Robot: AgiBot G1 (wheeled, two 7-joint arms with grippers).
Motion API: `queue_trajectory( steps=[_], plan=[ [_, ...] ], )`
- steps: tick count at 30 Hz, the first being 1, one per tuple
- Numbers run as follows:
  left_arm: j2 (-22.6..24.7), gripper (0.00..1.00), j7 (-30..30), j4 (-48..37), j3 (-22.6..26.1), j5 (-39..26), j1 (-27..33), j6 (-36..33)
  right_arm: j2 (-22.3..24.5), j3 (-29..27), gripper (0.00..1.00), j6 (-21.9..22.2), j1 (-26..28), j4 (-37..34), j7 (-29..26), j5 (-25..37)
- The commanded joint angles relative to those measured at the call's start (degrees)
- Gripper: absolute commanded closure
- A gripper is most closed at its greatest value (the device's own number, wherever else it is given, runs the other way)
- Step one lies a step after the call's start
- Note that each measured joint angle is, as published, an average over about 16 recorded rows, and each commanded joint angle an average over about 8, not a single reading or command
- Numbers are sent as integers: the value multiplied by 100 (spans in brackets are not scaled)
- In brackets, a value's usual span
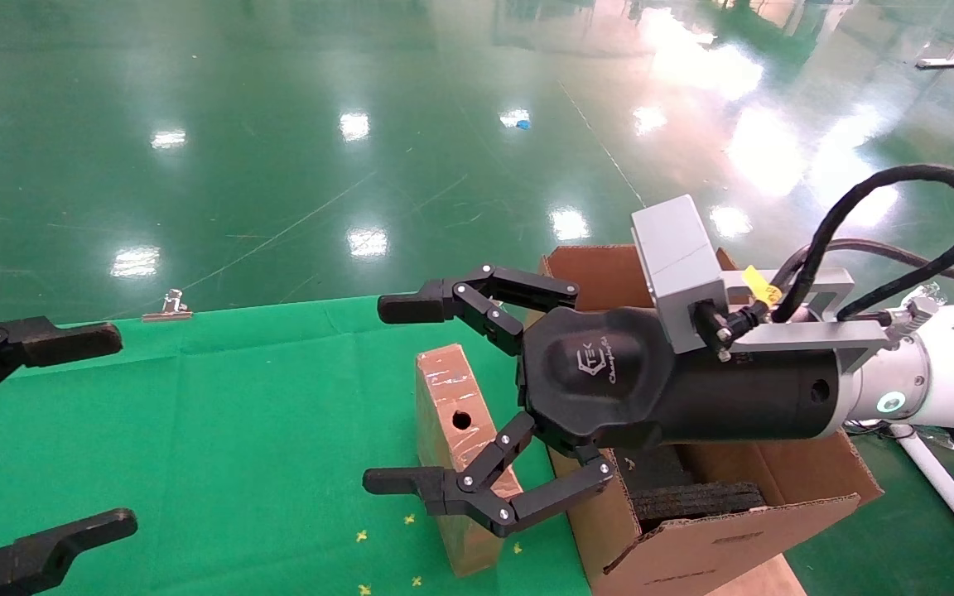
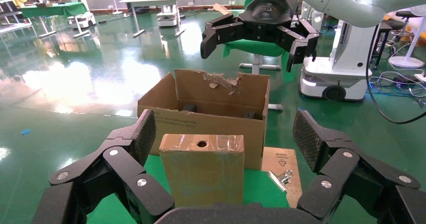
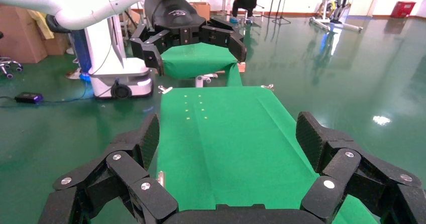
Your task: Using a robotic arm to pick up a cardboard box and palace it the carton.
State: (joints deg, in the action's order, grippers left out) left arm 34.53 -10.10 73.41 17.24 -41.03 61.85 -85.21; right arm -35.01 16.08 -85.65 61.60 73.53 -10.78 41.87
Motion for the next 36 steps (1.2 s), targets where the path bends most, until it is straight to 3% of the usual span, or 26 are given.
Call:
queue_trajectory(
  steps=[1,21,27,36],
  plan=[
    [0,0,0,0,0,0,0,0,0,0,0,0,0,0,0,0],
    [0,0,1,-2,1,0,1,-1,70,102,0,-28,102,114,-152,192],
    [0,0,3,-4,4,1,3,-2,-75,627,0,-174,687,327,-666,1020],
    [-1,0,4,-5,6,3,4,-1,-1029,2260,0,-474,2112,199,-1692,2888]
  ],
)
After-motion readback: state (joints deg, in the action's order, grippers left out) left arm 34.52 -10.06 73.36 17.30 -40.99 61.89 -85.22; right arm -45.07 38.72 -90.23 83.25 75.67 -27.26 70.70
